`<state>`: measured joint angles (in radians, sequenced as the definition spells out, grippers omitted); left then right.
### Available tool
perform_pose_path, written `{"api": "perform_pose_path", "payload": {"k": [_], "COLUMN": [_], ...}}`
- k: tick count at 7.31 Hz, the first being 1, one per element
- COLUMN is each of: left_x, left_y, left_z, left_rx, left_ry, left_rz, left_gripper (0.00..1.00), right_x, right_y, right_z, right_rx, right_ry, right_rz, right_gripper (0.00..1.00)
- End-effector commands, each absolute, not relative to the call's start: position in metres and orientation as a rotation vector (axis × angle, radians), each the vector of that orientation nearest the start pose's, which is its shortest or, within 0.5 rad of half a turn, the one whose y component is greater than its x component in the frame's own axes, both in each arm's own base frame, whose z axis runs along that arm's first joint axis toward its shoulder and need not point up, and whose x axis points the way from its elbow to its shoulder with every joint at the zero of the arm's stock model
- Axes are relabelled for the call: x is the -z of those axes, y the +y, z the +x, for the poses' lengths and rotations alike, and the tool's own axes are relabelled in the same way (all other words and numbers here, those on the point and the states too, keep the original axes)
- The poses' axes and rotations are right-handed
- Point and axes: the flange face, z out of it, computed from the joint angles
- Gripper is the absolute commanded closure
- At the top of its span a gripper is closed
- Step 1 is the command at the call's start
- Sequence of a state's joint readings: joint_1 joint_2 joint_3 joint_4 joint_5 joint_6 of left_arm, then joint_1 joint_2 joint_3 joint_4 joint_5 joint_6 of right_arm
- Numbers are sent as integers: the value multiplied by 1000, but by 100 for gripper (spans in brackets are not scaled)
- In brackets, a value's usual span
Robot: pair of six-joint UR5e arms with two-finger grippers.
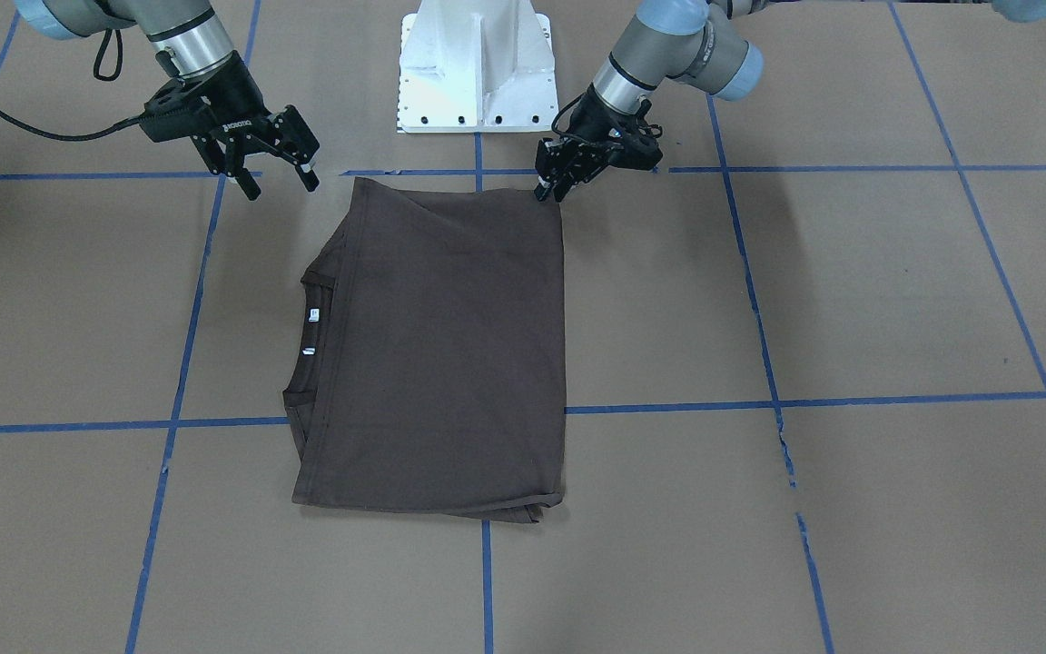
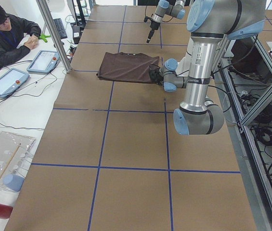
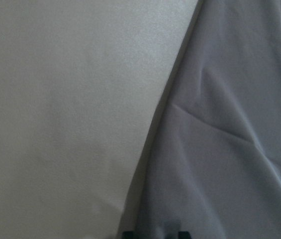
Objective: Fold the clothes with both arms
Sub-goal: 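Move both grippers to the shirt's near corners on either side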
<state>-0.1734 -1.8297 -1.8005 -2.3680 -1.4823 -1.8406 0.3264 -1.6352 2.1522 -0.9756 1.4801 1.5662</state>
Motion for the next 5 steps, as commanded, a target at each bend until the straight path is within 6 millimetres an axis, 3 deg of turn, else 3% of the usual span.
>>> {"api": "perform_pose_path", "payload": {"k": [1, 2, 3, 4, 5], "left_x": [-321, -321, -320, -317, -317], "left_y": [-240, -239, -239, -239, -239], "left_z": [546, 546, 546, 547, 547], "left_rx": [438, 436, 438, 435, 435], "left_ry": [1301, 1300, 1302, 1307, 1308], "left_rz": [13, 13, 13, 13, 13], "left_gripper": [59, 59, 67, 98, 100], "right_x": [-347, -348, -348, -348, -350], "right_y": [-279, -279, -279, -279, -279], "right_z": [-377, -377, -377, -377, -378], "right_rx": [-340, -340, -340, -340, -343], "right_ry": [-1088, -1087, -1087, -1087, -1082], "right_rz": [265, 267, 267, 267, 266], "right_gripper": [0, 0, 0, 0, 0]}}
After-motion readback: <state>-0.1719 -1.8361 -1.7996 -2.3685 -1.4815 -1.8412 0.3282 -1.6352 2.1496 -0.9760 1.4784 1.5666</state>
